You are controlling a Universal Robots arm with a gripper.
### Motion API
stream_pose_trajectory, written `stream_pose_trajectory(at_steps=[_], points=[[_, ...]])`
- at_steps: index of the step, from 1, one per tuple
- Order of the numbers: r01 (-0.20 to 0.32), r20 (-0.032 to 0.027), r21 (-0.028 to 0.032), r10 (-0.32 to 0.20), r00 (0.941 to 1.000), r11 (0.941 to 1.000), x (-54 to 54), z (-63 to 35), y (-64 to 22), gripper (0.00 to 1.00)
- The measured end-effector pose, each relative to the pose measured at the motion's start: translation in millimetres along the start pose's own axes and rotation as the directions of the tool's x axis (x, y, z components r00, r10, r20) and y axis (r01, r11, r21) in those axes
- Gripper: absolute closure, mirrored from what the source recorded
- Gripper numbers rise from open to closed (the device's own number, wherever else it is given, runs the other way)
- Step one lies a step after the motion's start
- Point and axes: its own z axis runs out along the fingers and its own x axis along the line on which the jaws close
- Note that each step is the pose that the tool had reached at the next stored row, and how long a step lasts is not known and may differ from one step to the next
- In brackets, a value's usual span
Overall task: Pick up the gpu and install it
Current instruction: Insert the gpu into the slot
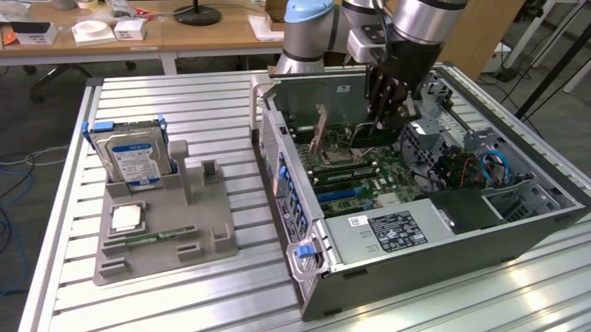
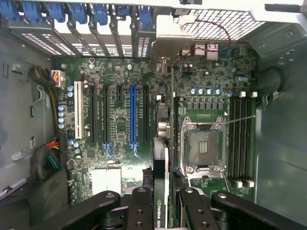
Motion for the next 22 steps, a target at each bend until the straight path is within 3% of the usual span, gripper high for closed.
stream_pose_trajectory(at_steps=[9, 10, 11, 22], points=[[0.000, -0.0018, 0.0001, 0.000, 1.0000, 1.0000, 4.5, 11.6, -0.2, 0.74], [0.000, -0.0063, 0.0001, 0.000, 1.0000, 1.0000, 4.5, 11.7, -0.3, 0.74], [0.000, -0.0069, 0.0001, 0.000, 1.0000, 1.0000, 4.5, 11.7, -0.3, 0.74], [0.000, -0.0067, 0.0002, 0.000, 1.0000, 1.0000, 8.8, 12.1, -0.4, 0.74]])
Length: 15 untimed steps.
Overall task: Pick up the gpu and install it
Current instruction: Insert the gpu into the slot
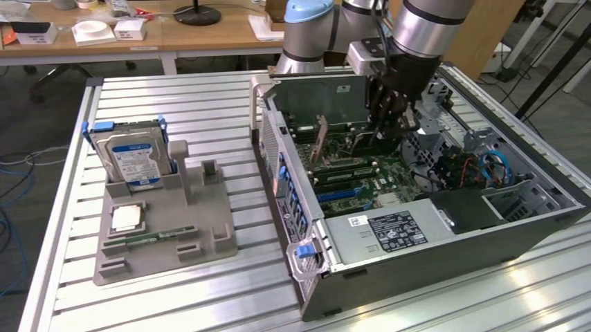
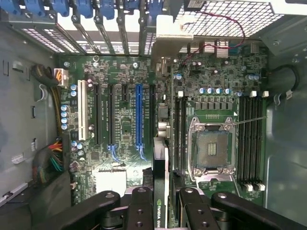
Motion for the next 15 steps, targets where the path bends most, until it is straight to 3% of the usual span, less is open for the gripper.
stream_pose_trajectory(at_steps=[9, 15], points=[[0.000, -0.0067, 0.0002, 0.000, 1.0000, 1.0000, 13.3, 3.7, 0.8, 0.74], [0.000, -0.0135, 0.0004, 0.000, 0.9999, 1.0000, 16.3, 12.3, 7.6, 0.74]])
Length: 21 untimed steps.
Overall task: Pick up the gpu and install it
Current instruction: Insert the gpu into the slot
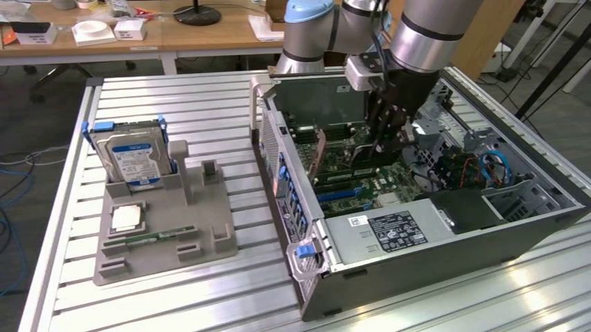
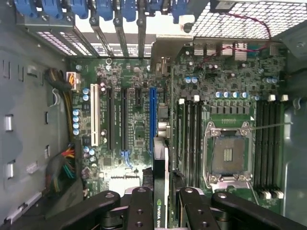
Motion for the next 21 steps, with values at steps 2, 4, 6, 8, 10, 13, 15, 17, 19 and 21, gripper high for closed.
stream_pose_trajectory(at_steps=[2, 4, 6, 8, 10, 13, 15, 17, 19, 21], points=[[0.000, -0.0023, 0.0000, 0.000, 1.0000, 1.0000, 0.5, 3.3, 2.0, 0.74], [0.000, -0.0027, 0.0001, 0.000, 1.0000, 1.0000, 2.3, 6.6, 3.7, 0.74], [0.000, -0.0035, 0.0001, 0.000, 1.0000, 1.0000, 3.5, 10.1, 6.1, 0.74], [0.000, -0.0044, 0.0001, 0.000, 1.0000, 1.0000, 4.5, 13.7, 8.7, 0.74], [0.000, -0.0057, 0.0002, 0.000, 1.0000, 1.0000, 5.4, 17.0, 12.1, 0.74], [0.000, -0.0081, 0.0002, 0.000, 1.0000, 1.0000, 6.3, 22.4, 16.8, 0.74], [0.000, -0.0094, 0.0002, 0.000, 1.0000, 1.0000, 6.5, 26.1, 18.8, 0.74], [0.000, -0.0104, 0.0002, 0.000, 0.9999, 1.0000, 6.8, 29.6, 21.1, 0.74], [0.000, -0.0112, 0.0003, 0.000, 0.9999, 1.0000, 7.1, 33.4, 23.5, 0.74], [0.000, -0.0118, 0.0004, 0.000, 0.9999, 1.0000, 7.4, 37.0, 25.4, 0.74]])
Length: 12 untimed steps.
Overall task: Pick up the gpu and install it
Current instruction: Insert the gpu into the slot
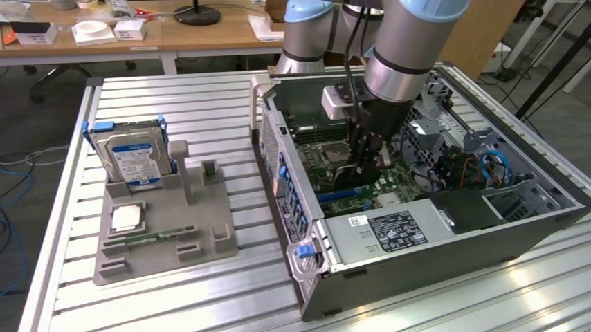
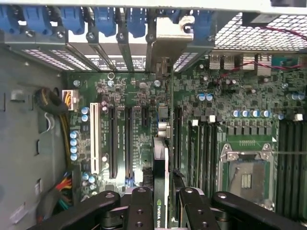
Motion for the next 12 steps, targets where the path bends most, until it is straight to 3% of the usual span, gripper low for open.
stream_pose_trajectory(at_steps=[9, 12], points=[[0.000, -0.0005, 0.0011, 0.000, 1.0000, 1.0000, 0.9, 16.3, 2.6, 0.74], [0.000, -0.0007, 0.0009, 0.000, 1.0000, 1.0000, 1.0, 17.8, 2.7, 0.74]])
